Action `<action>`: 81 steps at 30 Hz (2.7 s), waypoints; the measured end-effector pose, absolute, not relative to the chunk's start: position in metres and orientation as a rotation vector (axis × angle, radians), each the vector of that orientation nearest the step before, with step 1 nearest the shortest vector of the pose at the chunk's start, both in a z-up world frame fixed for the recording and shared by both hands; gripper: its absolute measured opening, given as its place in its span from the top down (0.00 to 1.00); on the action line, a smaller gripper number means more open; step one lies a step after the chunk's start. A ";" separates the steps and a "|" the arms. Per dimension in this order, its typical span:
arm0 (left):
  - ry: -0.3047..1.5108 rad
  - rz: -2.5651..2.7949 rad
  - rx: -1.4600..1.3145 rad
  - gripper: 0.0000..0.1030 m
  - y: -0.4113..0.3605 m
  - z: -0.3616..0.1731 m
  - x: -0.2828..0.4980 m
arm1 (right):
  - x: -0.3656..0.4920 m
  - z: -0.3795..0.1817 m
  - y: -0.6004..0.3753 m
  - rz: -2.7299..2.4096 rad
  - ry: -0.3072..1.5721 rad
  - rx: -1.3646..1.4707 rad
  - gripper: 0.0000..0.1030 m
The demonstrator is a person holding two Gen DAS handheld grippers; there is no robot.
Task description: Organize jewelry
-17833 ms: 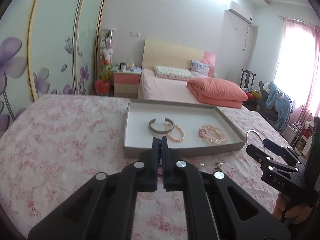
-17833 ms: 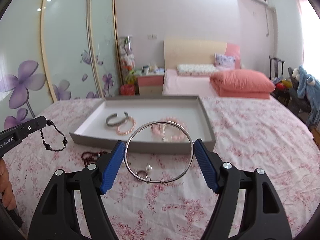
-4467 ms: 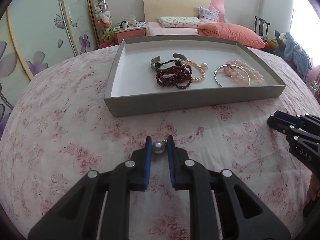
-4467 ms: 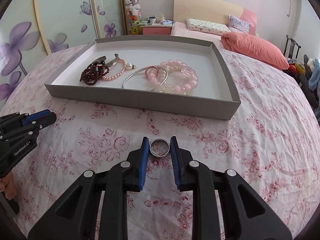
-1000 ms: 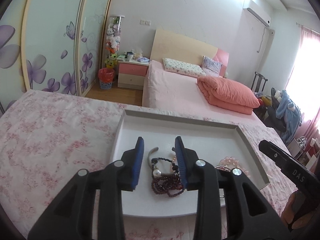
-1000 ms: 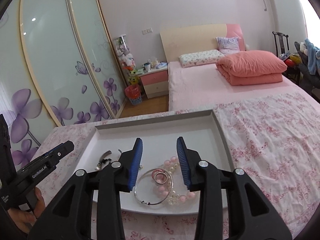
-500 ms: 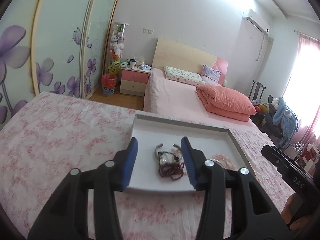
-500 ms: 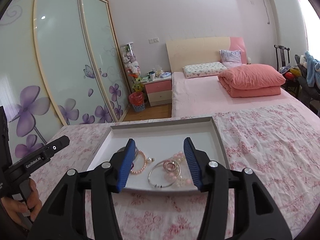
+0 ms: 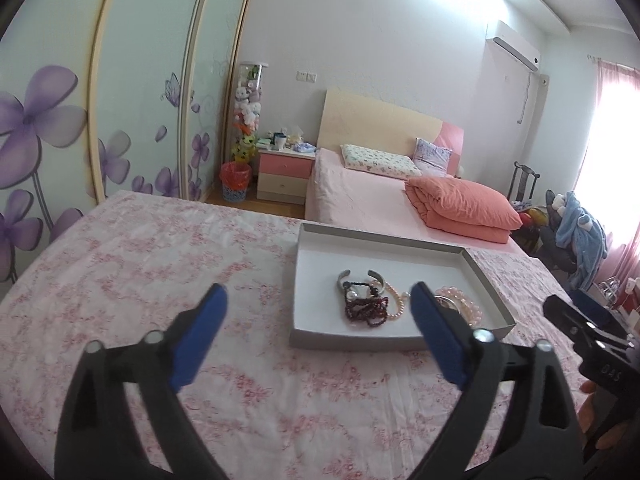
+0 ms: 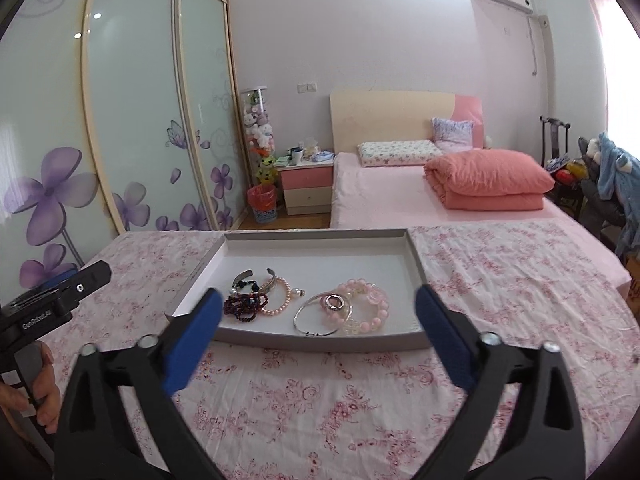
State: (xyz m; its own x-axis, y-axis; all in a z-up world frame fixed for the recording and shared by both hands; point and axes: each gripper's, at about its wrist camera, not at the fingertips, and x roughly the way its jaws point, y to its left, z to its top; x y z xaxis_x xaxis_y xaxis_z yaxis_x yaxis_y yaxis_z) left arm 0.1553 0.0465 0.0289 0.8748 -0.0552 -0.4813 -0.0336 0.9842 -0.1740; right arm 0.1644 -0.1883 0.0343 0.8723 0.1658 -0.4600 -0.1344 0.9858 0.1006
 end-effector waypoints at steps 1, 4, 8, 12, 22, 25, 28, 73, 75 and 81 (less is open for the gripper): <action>0.502 -0.004 -0.176 0.04 0.047 0.030 0.153 | 0.162 0.036 -0.189 0.147 0.478 0.059 0.02; 0.501 -0.009 -0.167 0.04 0.047 0.032 0.146 | 0.155 0.038 -0.190 0.121 0.471 0.050 0.02; 0.475 -0.009 -0.135 0.04 0.043 0.034 0.127 | 0.141 0.038 -0.196 0.098 0.457 0.056 0.02; 0.440 -0.020 -0.109 0.04 0.038 0.035 0.106 | 0.119 0.038 -0.198 0.080 0.424 0.037 0.02; 0.370 0.001 -0.036 0.04 0.019 0.025 0.063 | 0.069 0.022 -0.193 0.081 0.355 0.012 0.02; 0.355 0.000 -0.033 0.04 0.014 0.020 0.054 | 0.062 0.019 -0.188 0.089 0.333 0.001 0.02; 0.339 0.000 -0.031 0.04 0.009 0.015 0.045 | 0.053 0.017 -0.184 0.091 0.300 -0.008 0.02; 0.328 -0.016 -0.047 0.04 0.006 -0.001 0.028 | 0.038 0.008 -0.193 0.100 0.282 0.051 0.02; 0.330 -0.014 -0.050 0.04 0.005 -0.002 0.028 | 0.038 0.008 -0.193 0.100 0.281 0.052 0.02; 0.330 -0.014 -0.050 0.04 0.006 -0.002 0.028 | 0.038 0.008 -0.194 0.100 0.282 0.052 0.02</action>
State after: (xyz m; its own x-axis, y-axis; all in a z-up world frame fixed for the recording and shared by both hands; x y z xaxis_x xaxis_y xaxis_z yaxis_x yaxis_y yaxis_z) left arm 0.0280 0.0064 -0.0020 0.9459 -0.0218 -0.3236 0.0055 0.9987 -0.0513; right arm 0.0382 -0.1936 0.0085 0.9557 0.1056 -0.2746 -0.0910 0.9937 0.0654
